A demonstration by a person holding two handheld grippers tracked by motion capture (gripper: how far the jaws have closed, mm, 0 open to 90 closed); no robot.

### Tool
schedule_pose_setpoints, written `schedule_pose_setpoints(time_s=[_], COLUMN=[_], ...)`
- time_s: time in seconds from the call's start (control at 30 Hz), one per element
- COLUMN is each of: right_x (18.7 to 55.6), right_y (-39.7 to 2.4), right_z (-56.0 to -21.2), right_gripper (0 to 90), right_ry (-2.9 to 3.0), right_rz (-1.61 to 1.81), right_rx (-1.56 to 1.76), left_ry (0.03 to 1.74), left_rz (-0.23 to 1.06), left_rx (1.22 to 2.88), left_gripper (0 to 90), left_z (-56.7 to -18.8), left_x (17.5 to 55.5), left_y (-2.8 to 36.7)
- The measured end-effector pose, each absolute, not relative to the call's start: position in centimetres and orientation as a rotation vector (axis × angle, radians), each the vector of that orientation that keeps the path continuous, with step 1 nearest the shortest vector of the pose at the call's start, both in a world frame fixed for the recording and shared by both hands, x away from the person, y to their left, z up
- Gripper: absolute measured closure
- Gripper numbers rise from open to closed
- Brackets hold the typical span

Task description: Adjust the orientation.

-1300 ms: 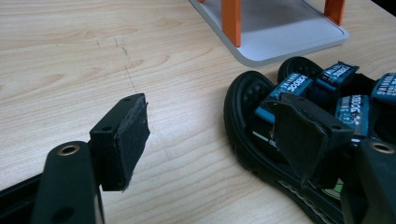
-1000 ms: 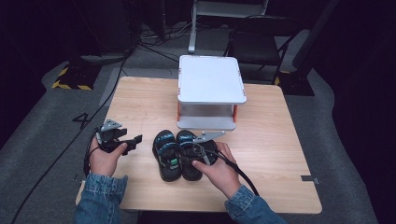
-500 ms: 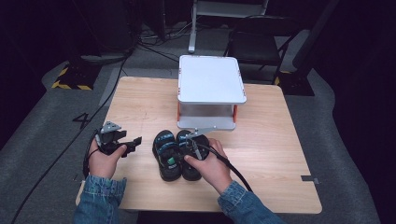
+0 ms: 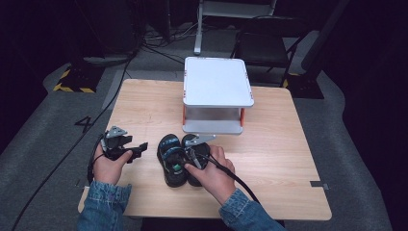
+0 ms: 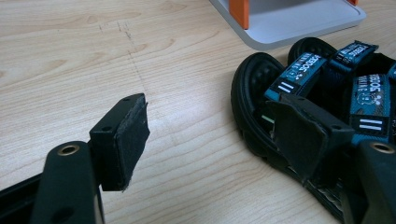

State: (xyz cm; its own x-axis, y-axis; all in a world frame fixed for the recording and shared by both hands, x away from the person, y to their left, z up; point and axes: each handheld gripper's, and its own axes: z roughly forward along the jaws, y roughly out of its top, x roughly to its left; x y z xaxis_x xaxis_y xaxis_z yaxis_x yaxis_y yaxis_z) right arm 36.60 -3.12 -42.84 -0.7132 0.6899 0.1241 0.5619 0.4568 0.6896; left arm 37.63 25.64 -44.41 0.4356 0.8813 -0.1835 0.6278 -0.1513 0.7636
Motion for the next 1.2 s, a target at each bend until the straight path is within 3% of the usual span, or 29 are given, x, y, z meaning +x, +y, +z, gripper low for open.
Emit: schedule_pose_setpoints(time_s=[0.43, 0.77, 0.8, 0.97, 1.1, 1.2], right_x=[36.5, 36.5, 36.5, 36.6, 36.7, 36.4], right_y=[-4.0, -3.0, -3.2, -4.0, -2.6, -1.9], right_z=[-42.0, -42.8, -43.1, -43.8, -44.7, -45.3], right_gripper=[55.3, 50.4, 44.4, 41.0, 42.0, 47.8], right_ry=[2.456, 2.508, 2.51, 2.481, 2.474, 2.459], right_rz=[1.203, 1.087, 1.058, 1.085, 1.09, 1.043], right_rx=[1.215, 1.238, 1.269, 1.309, 1.289, 1.256], left_ry=[1.282, 1.278, 1.278, 1.283, 1.275, 1.277], left_rz=[0.385, 0.378, 0.38, 0.38, 0.373, 0.375], left_rx=[1.877, 1.88, 1.88, 1.881, 1.887, 1.885], left_gripper=[27.3, 27.3, 27.3, 27.3, 27.3, 27.3], left_z=[-44.6, -44.7, -44.7, -44.8, -44.8, -44.8], left_x=[37.7, 37.7, 37.7, 37.8, 37.8, 37.8], left_y=[25.7, 25.6, 25.6, 25.6, 25.4, 25.5])
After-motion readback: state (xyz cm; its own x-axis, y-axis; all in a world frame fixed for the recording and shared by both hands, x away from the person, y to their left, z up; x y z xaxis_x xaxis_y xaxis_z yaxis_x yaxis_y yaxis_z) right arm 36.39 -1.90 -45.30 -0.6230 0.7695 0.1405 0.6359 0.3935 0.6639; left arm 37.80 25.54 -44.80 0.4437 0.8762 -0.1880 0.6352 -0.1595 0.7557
